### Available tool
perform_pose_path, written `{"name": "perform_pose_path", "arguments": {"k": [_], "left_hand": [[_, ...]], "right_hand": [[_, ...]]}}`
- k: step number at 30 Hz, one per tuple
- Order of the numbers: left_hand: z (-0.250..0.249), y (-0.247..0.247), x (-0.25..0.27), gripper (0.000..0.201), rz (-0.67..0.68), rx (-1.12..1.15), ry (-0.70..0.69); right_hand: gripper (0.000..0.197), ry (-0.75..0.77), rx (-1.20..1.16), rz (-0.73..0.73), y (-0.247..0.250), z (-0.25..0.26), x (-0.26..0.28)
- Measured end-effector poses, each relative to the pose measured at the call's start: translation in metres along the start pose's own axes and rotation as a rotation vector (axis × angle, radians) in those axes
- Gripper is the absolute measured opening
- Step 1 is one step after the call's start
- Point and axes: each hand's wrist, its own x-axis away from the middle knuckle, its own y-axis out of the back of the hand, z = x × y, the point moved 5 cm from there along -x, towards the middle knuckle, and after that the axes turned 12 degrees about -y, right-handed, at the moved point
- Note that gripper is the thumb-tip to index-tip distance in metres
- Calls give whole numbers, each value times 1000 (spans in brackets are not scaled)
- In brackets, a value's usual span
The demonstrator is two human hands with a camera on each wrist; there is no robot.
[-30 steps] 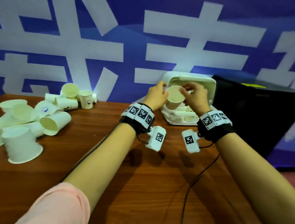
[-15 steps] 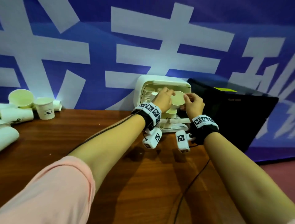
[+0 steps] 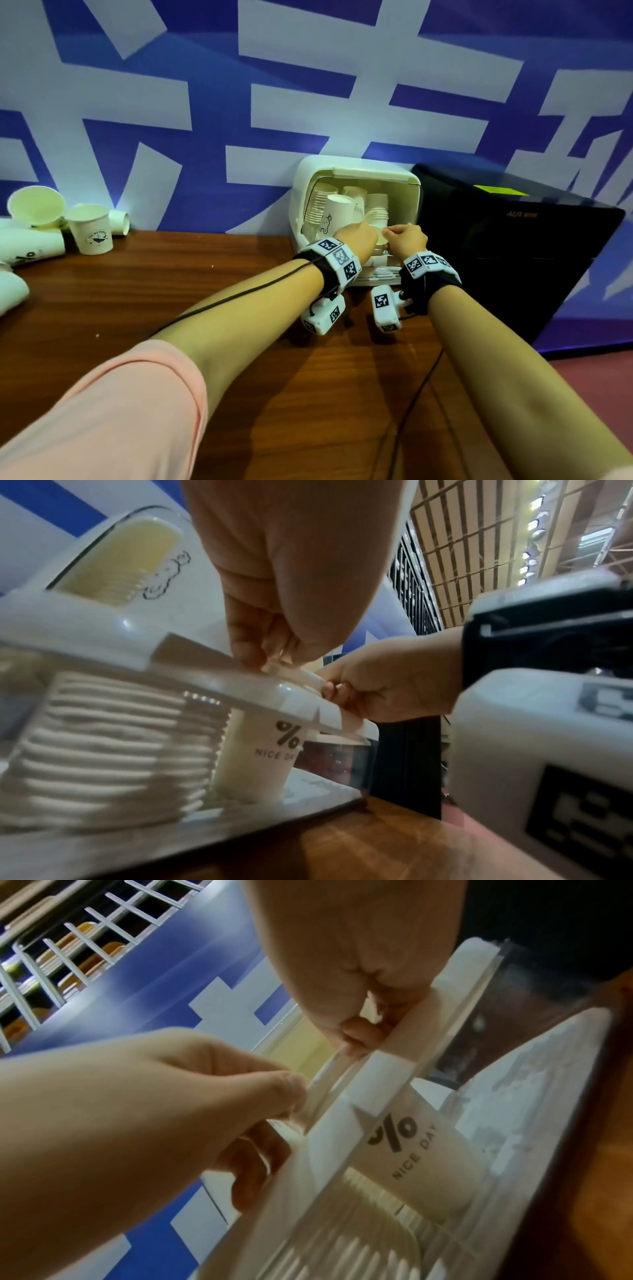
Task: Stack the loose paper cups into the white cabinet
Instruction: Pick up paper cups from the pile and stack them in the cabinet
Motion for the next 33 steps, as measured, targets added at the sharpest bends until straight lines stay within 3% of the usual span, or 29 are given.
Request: {"name": "perform_pose_path", "arguments": {"k": [8, 14, 17, 21, 27, 33], "left_hand": [[-5, -3, -2, 28, 21, 87, 19], [7, 9, 10, 34, -158, 205, 9], [22, 17, 27, 31, -269, 295, 36], [54, 32, 60, 26, -397, 500, 120], [109, 71, 145, 24, -415, 532, 269], [163, 120, 257, 22, -389, 315, 469]], "right_hand": [[23, -38, 158, 54, -7, 9, 2], [35, -1, 196, 5, -3, 13, 4], [10, 28, 95, -78, 2, 23, 17], [24, 200, -67, -107, -3, 60, 49], [18, 485, -223, 41, -49, 137, 127], [10, 626, -294, 360, -118, 201, 220]]}}
